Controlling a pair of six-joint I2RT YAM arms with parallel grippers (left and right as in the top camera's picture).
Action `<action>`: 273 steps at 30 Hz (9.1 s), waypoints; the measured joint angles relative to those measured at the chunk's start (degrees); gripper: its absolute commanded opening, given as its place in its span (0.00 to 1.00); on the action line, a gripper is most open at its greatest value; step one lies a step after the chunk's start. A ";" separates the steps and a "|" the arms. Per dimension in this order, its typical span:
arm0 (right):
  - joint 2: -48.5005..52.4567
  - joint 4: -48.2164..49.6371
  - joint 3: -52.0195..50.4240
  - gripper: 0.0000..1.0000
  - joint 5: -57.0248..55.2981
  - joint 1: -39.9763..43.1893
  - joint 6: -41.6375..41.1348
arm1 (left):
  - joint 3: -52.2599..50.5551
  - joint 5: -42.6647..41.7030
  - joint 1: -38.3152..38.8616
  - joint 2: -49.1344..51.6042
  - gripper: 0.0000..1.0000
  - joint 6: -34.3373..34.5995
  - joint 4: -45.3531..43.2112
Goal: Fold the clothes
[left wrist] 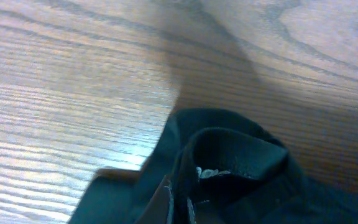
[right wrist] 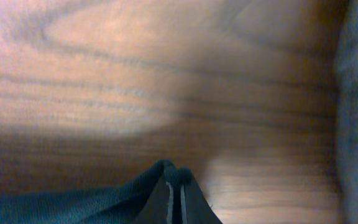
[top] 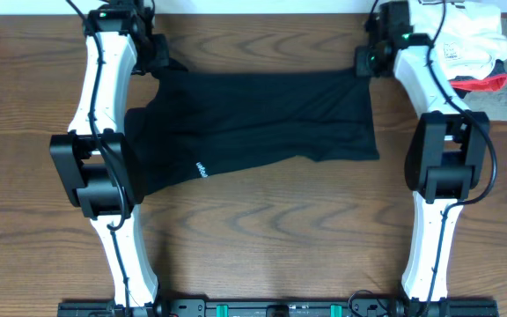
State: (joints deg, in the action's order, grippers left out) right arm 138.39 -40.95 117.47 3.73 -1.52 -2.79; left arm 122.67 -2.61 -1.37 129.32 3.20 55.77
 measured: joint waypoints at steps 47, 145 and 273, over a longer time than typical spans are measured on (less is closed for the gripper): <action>-5.35 -24.48 1.64 0.01 5.70 0.87 2.67 | -18.32 -0.24 0.83 -5.66 0.06 1.27 28.15; -10.10 -15.65 -22.25 0.01 14.58 1.20 9.88 | -23.74 1.55 -19.74 -21.94 0.98 10.75 5.07; -6.86 -38.56 16.04 0.47 13.03 -15.39 5.35 | -23.91 -19.76 -11.54 -2.01 0.99 -24.13 8.55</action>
State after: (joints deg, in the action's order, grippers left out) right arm 131.52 -79.50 133.51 16.75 -16.91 2.57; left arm 98.76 -22.37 -12.91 127.31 -20.93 64.31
